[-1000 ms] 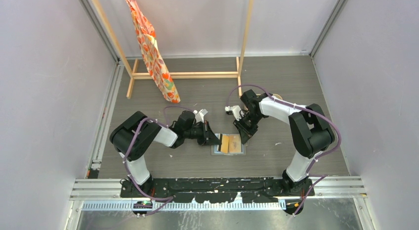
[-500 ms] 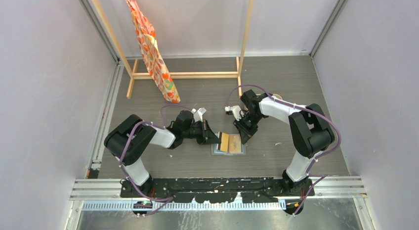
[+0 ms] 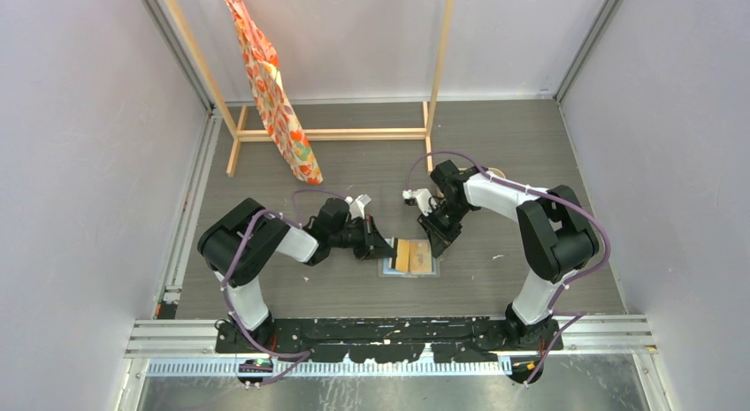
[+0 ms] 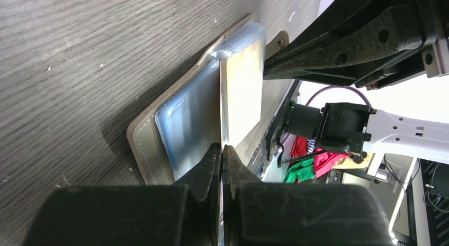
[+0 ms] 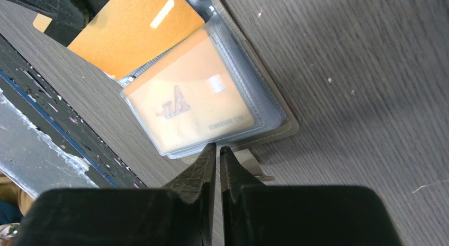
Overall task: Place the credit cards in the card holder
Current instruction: Insert the credit card into the card holder.
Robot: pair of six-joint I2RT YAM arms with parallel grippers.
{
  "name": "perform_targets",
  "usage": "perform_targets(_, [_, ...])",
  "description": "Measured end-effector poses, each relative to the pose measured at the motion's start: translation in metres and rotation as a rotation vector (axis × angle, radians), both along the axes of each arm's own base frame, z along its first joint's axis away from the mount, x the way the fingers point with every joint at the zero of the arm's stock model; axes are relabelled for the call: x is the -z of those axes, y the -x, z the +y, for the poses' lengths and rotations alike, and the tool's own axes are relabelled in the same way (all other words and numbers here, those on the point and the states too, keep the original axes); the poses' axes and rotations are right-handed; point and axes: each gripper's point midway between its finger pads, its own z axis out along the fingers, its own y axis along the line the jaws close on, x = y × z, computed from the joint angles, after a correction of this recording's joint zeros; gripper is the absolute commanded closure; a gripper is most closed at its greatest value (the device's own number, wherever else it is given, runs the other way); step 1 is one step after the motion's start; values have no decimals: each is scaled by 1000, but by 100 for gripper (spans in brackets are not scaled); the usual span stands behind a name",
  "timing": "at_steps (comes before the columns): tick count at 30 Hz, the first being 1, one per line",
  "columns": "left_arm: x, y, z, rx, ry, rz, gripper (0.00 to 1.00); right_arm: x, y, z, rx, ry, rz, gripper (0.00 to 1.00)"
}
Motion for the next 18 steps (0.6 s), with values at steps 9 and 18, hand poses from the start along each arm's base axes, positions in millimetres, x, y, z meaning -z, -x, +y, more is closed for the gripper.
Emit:
perform_targets(9, [-16, 1, 3, -17, 20, -37, 100, 0, 0, 0, 0, 0, 0, 88])
perform_targets(18, [-18, 0, 2, -15, 30, -55, 100, 0, 0, 0, 0, 1, 0, 88])
